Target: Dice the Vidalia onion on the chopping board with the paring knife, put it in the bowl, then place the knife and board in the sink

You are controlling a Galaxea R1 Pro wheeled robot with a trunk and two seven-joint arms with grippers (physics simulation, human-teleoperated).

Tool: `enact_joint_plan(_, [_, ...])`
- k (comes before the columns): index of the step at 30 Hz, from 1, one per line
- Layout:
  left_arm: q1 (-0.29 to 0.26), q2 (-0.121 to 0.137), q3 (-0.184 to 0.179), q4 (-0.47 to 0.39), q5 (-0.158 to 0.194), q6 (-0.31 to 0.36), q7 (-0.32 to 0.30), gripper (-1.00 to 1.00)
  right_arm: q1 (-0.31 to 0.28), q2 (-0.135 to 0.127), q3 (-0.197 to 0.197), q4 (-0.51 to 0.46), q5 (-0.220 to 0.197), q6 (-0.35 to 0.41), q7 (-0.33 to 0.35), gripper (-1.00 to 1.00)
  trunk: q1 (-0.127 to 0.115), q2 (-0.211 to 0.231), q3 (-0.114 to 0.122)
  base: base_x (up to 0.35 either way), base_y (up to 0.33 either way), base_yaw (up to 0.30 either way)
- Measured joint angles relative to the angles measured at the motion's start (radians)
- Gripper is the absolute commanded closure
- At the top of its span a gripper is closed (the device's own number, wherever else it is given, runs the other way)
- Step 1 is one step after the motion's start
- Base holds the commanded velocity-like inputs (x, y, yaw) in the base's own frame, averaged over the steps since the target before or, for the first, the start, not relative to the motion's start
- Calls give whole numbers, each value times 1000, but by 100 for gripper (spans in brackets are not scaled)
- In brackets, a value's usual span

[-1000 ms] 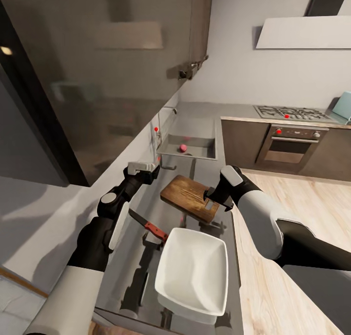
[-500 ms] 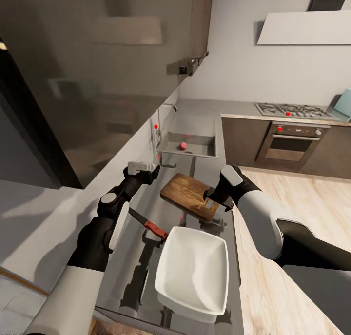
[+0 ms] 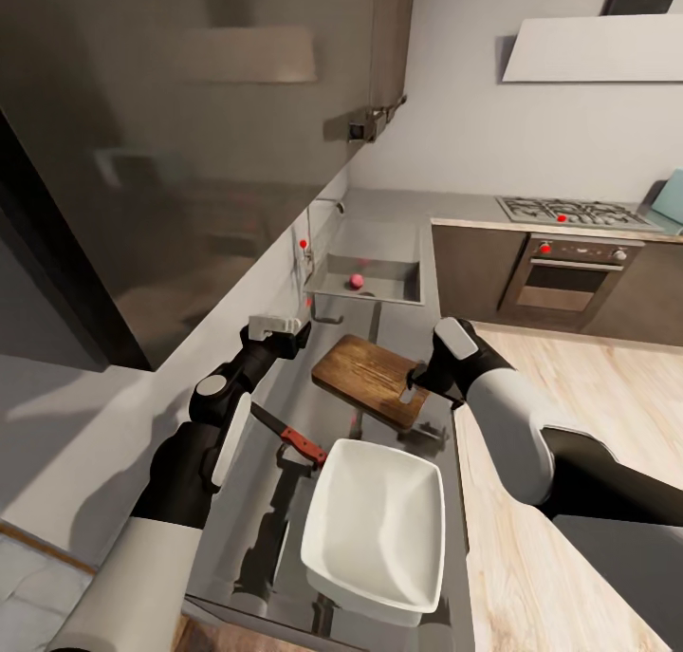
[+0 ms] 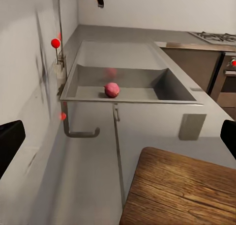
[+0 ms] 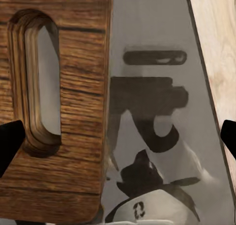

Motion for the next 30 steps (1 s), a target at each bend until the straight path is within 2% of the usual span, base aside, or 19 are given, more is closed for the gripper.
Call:
enact_joint_plan(14, [0,-2,-2,0,0,0,0,-100,0,-3,-3,-19,0,0,-1,-100,0,0,-3,0,0,0])
enact_joint_plan(23, [0,-2,-3,0,0,0,0,-100,0,-3,-1,-23,-1,-1,1,-100,0,0,-14,0,0,0])
enact_joint_plan(30, [0,-2,-3,0,0,0,0,-100,0,-3,0,-60,-1,-1,0,-100,0,0,-24,0,0,0])
